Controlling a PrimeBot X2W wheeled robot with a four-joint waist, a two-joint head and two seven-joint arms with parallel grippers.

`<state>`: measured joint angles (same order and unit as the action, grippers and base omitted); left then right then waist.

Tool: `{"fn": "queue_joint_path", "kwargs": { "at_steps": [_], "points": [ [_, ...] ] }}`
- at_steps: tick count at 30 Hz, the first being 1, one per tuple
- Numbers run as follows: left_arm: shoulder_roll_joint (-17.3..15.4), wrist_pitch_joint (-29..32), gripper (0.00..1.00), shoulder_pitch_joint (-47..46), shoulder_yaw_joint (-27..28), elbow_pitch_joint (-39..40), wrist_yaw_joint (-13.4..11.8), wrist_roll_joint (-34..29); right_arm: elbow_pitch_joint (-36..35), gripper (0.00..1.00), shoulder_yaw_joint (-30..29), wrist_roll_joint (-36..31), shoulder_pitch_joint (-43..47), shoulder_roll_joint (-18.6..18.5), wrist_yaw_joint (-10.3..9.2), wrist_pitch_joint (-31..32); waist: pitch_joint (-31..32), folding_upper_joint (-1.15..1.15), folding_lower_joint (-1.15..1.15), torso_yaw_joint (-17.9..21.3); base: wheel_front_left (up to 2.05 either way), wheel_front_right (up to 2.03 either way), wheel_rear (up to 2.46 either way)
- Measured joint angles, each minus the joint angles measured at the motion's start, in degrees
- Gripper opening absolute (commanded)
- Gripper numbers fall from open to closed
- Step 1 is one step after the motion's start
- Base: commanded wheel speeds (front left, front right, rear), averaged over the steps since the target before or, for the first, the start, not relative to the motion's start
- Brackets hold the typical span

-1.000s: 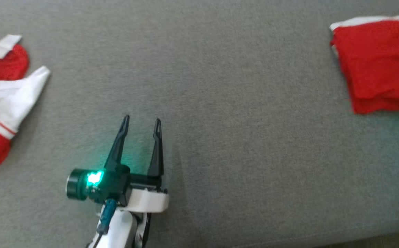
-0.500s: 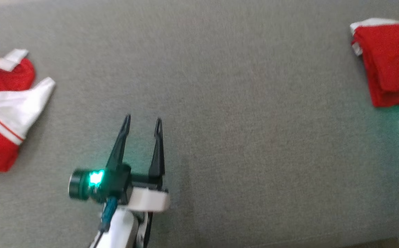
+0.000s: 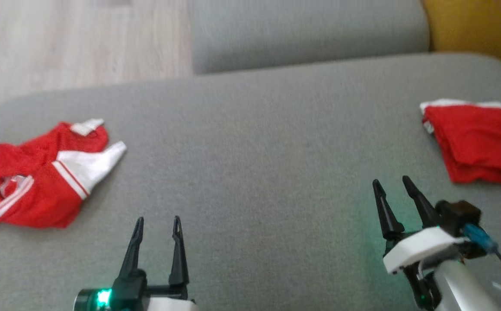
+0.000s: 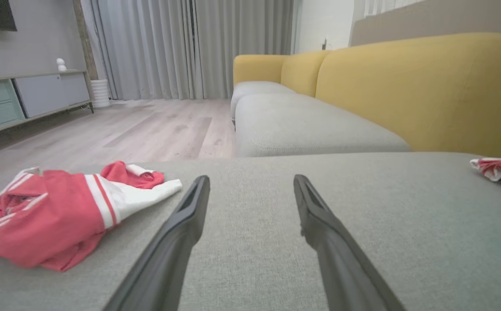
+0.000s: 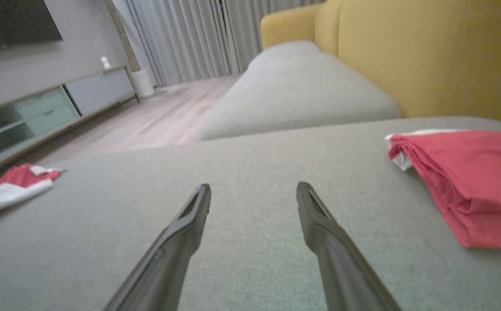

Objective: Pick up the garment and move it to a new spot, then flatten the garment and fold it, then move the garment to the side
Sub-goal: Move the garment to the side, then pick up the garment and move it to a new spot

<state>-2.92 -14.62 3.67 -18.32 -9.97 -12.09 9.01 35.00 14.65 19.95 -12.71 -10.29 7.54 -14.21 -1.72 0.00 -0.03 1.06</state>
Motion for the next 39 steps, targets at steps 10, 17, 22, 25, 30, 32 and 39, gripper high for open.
{"fn": "queue_joint_path", "kwargs": {
  "at_steps": [10,17,22,25,30,32,39],
  "points": [
    [-0.07,-0.01,1.0,5.84,2.34,6.78,0.47,-1.92,-21.41,1.0,-7.72,-3.54,18.06,4.48,0.0,-0.15,6.52,0.0,0.02,-1.99,0.0,0.0,0.0],
    [-0.15,0.0,1.0,12.17,4.58,7.11,0.78,-2.05,-22.53,1.0,-9.11,-3.23,23.27,4.97,0.0,-0.15,8.84,0.0,0.02,-1.72,0.0,0.0,0.0],
    [-0.16,0.0,1.0,12.29,6.0,6.57,2.08,-2.6,-22.62,1.0,-8.95,-3.23,23.27,4.97,0.0,-0.15,9.59,0.0,0.02,-1.58,0.0,0.0,0.0],
    [-0.16,0.0,1.0,12.29,6.61,6.46,2.09,-2.61,-22.73,1.0,-8.91,-3.32,23.27,4.97,0.0,-0.15,9.64,0.0,0.02,-1.65,0.0,0.0,0.0],
    [-0.16,0.0,1.0,12.28,6.69,6.37,2.1,-2.61,-23.12,1.0,-9.02,-3.32,23.27,4.98,0.0,-0.15,9.47,0.0,0.03,-1.89,0.0,0.0,0.0],
    [-0.16,0.0,1.0,12.27,6.68,6.1,2.11,-2.63,-23.15,1.0,-9.2,-3.32,23.29,4.98,0.0,-0.15,9.43,0.0,0.03,-2.22,0.0,0.0,0.0],
    [-0.16,0.0,1.0,11.89,6.8,5.53,2.61,-3.32,-23.17,1.0,-9.36,-3.37,23.71,4.98,0.0,-0.15,9.02,0.0,0.03,-5.86,0.0,0.0,0.0]
  ]
}}
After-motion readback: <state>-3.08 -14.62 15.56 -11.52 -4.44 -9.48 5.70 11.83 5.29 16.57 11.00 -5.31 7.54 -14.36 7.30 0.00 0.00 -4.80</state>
